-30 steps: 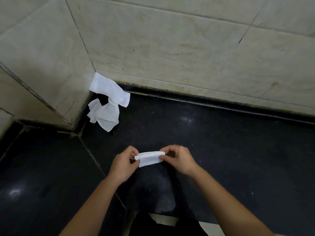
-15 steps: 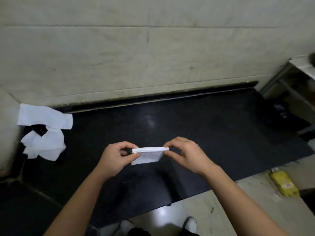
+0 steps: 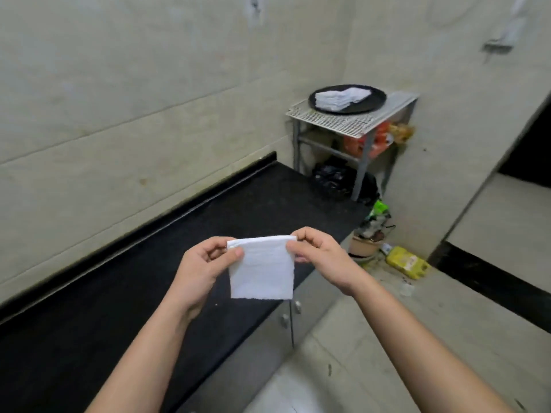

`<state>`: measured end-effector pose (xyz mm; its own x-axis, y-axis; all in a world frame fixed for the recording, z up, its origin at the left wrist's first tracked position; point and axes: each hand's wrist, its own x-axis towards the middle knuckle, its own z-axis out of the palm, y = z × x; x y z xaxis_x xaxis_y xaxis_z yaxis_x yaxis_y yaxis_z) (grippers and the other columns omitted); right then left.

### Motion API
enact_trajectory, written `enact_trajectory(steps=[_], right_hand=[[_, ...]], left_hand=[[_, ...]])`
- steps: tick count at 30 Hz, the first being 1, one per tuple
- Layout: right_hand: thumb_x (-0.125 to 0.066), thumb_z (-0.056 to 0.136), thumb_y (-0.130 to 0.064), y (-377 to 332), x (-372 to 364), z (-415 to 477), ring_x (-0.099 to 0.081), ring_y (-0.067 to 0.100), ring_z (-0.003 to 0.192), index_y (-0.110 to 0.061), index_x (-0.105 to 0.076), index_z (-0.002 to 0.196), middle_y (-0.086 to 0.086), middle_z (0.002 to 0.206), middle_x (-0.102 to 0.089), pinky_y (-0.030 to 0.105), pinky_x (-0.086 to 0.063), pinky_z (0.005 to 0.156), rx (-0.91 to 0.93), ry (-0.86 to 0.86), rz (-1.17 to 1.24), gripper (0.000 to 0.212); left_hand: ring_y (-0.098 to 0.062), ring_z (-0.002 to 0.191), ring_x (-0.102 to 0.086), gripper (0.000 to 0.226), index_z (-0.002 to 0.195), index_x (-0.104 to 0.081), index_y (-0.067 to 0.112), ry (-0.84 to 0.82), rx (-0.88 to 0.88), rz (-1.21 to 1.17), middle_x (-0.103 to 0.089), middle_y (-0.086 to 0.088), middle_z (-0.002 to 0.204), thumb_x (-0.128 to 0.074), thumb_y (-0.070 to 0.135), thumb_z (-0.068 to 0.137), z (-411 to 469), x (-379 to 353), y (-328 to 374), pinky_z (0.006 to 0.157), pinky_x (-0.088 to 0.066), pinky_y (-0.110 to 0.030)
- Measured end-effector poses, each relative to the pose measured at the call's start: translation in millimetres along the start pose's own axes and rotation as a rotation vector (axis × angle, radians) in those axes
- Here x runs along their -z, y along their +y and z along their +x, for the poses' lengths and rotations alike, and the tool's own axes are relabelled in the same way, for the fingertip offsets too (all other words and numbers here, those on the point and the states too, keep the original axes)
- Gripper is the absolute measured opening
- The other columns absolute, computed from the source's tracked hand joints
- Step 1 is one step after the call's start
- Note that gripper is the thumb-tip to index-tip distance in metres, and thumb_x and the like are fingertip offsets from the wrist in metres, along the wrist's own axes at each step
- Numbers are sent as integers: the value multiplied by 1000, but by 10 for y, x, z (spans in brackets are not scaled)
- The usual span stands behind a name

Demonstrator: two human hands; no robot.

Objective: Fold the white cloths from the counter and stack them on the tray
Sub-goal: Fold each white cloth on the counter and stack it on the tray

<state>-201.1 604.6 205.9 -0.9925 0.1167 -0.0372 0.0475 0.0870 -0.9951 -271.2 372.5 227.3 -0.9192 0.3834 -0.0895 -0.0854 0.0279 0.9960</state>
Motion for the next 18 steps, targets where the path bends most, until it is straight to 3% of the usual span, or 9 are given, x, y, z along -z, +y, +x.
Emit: enact_trajectory(steps=[4,6,8,12,18], right_hand=[[-59,100,-25,89,920,-402,-60,8,69,-18,-61,93,-9,74,-64,23,-51,67,-141,129,151,10],[-57,101,-27,118,1325,-543,-59,4,61,-19,-60,96,-11,71,-64,23,-52,64,-221,155,173,10],[-56,102,-28,161,1659,-617,-60,4,60,-18,-62,102,-8,75,-67,28,-51,68,-273,191,202,12],[-55,102,-29,333,2287,-699,-67,12,71,-13,-62,117,-2,89,-73,32,-55,75,-330,264,260,23],[-56,102,-30,485,3001,-488,-66,15,73,-10,-60,121,0,92,-72,36,-54,78,-327,363,269,28]], left_hand=[[-17,80,-65,11,99,-67,7,-157,119,-93,-70,-9,90,-68,9,88,204,-1114,-31,68,-51,-28],[-20,79,-65,14,102,-64,5,-252,195,-120,-69,-11,90,-66,8,89,315,-1570,-61,70,-52,-34],[-23,80,-66,22,108,-61,2,-314,259,-108,-69,-13,92,-68,5,87,435,-1911,-79,72,-53,-39],[-22,77,-71,33,112,-61,3,-389,319,-82,-72,-14,95,-71,0,80,709,-2508,-139,65,-59,-35],[-23,85,-71,54,116,-63,6,-480,349,-175,-72,-14,101,-81,1,65,1305,-3193,-223,74,-58,-34]])
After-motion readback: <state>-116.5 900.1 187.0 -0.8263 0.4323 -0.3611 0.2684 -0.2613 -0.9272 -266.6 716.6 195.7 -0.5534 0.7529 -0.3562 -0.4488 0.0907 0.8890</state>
